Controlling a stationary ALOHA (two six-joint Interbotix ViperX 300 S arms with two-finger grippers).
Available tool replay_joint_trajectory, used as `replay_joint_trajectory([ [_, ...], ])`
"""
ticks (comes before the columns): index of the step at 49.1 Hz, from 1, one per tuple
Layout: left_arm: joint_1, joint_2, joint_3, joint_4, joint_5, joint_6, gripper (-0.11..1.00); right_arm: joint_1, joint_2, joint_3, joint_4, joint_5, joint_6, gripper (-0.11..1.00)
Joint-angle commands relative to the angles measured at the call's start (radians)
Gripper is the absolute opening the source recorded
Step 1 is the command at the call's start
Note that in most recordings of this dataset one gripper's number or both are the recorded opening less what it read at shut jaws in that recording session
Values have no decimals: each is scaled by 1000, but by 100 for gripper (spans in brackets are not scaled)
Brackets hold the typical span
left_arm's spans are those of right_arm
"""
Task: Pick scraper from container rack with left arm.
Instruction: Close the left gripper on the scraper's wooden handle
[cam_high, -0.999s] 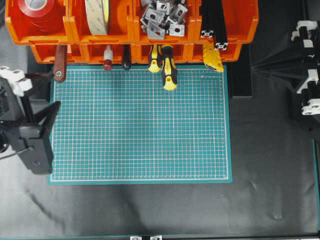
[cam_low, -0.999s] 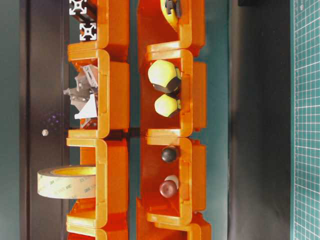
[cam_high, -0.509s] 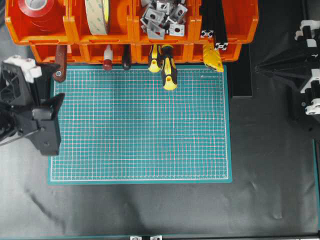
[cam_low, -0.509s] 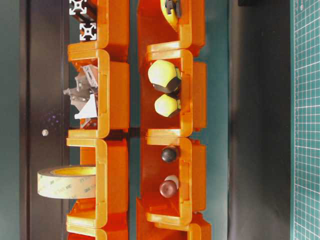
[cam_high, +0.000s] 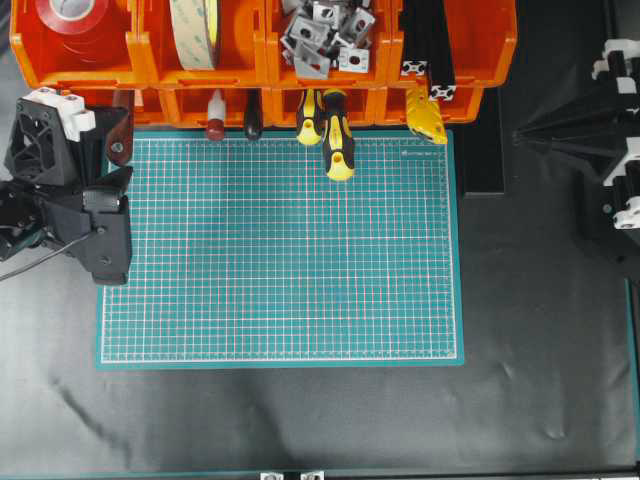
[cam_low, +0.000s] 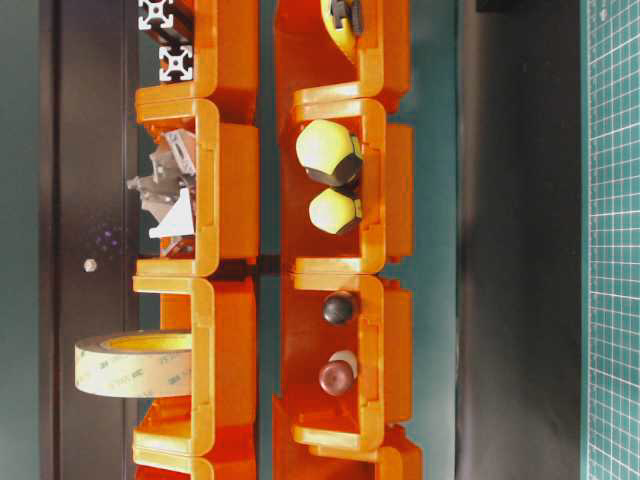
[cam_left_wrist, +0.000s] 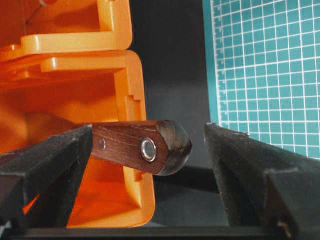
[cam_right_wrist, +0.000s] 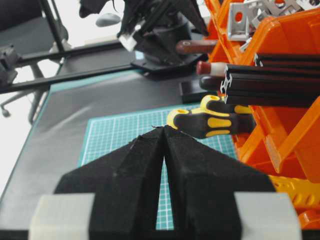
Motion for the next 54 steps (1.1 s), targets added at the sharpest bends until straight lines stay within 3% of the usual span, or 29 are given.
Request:
replay_joint_trajectory([
  [1,5,-15,-11,5,-2,2,86,0,3,-29,2,-2,0,-1],
  [6,5,-17,-11,2,-2,3,78,-2,2,-28,2,-2,0,-1],
  [14,2,-18,-14,0,0,5,40,0,2,-29,2,-2,0,-1],
  [28,-28,-29,-48,0,71,5,40,0,-3,-28,2,-2,-2,-1],
  [44,-166,-55,-184,0,273,11,28,0,-12,-25,-2,0,-9,-1],
  [54,-233,-46,-296,0,370,117,21,-2,-25,-18,-3,-3,-9,-1],
])
